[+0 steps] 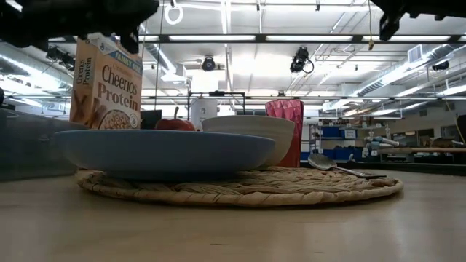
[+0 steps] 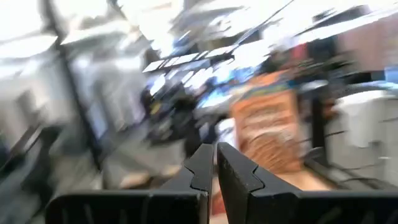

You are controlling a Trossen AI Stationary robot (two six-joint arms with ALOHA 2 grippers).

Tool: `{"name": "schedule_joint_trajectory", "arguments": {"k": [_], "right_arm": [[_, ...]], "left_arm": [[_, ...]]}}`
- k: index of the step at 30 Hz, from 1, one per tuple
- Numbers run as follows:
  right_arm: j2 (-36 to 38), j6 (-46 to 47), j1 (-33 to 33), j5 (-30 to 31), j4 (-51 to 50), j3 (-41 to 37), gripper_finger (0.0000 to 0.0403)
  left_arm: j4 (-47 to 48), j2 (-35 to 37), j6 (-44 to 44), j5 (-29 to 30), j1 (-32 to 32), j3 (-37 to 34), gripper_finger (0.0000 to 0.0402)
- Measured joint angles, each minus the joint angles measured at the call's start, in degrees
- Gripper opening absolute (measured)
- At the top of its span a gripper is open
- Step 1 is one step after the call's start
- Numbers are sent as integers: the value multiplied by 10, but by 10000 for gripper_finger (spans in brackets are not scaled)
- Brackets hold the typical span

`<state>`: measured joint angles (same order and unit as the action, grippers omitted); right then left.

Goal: Arrange a breakfast setting
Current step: Return to Home Position

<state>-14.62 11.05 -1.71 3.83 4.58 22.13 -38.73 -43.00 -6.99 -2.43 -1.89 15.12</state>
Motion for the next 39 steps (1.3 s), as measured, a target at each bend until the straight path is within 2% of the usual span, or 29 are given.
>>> {"name": "schedule_joint_trajectory", "arguments": {"k": [2, 4, 10, 16, 19, 25, 28, 32, 37, 39], "right_arm": [[12, -1, 0, 40, 32, -14, 31], [25, -66, 0, 33, 46, -24, 31], [92, -102, -3, 30, 37, -79, 31], [129, -102, 11, 22, 33, -137, 31], [142, -106, 23, 21, 11, -147, 31], [146, -102, 27, 23, -53, -147, 31], [145, -96, 27, 24, -54, -158, 31], [145, -96, 31, 26, 40, -217, 31], [145, -82, 33, 41, 7, -218, 31], [145, -91, 33, 40, 16, -218, 31]], "left_arm": [[-4, 3, -15, -1, -10, 2, 18], [4, 11, 8, -2, -23, 2, 18], [193, 62, 4, -53, -63, 2, 18], [298, 156, 50, 27, 2, 1, 18], [304, 199, 53, 34, 30, -34, 18], [204, 281, 51, 57, 24, -136, 18], [236, 313, 46, 57, 25, -146, 18], [301, 352, 47, 46, 29, -146, 18], [370, 430, 53, 29, 29, -145, 18], [365, 429, 66, 24, 29, -145, 18]]}}
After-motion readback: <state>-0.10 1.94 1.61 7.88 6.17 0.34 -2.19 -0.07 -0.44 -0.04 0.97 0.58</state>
